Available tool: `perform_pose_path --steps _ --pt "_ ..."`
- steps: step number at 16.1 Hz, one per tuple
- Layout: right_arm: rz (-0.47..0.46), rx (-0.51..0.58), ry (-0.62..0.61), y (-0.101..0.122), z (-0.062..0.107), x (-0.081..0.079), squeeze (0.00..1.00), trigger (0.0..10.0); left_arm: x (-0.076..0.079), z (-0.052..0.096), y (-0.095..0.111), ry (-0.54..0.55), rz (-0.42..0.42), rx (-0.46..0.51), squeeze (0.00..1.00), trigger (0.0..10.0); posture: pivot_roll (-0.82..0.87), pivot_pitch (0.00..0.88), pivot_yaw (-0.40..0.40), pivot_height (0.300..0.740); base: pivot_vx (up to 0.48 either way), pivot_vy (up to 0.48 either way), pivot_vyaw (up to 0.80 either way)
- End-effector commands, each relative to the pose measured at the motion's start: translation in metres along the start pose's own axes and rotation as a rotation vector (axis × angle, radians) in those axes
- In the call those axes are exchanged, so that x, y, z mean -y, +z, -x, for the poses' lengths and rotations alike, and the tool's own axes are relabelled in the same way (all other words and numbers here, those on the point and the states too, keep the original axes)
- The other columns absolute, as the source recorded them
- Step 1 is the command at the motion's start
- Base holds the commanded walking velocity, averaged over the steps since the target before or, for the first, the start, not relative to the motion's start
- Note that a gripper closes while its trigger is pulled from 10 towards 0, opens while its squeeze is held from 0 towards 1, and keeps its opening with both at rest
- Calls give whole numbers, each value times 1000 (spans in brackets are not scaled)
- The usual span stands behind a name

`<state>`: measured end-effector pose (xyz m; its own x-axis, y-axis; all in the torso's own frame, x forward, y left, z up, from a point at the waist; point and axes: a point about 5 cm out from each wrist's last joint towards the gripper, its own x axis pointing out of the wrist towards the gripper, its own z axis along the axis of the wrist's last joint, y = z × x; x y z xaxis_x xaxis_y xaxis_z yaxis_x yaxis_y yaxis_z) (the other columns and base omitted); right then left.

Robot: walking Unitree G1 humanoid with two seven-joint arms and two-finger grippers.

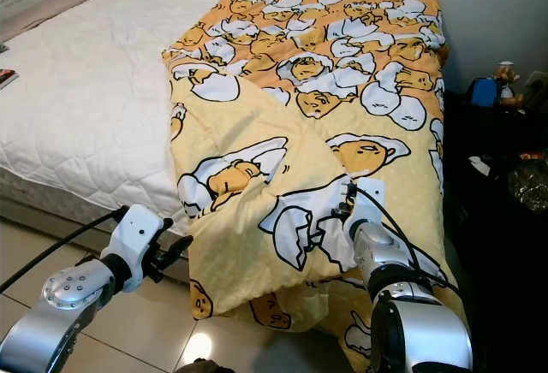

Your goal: Clean up the room

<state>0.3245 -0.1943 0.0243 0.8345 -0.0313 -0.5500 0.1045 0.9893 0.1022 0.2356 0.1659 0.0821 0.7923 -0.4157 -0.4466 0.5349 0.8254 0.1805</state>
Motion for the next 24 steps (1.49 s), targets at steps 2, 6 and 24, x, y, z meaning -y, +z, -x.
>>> perform_pose_path --steps 2,6,24 --pt "-1 14 39 5 -1 -9 0 0 -5 1 1 34 4 13 0 10000 30 0 60 740 0 0 0" --pt "-2 24 216 5 -2 -38 0 0 -21 4 2 143 2 23 0 10000 23 0 60 740 0 0 0" --pt "51 76 1358 11 98 -237 1000 10000 -109 72 23 575 -34 74 0 10000 56 0 40 740 0 0 0"
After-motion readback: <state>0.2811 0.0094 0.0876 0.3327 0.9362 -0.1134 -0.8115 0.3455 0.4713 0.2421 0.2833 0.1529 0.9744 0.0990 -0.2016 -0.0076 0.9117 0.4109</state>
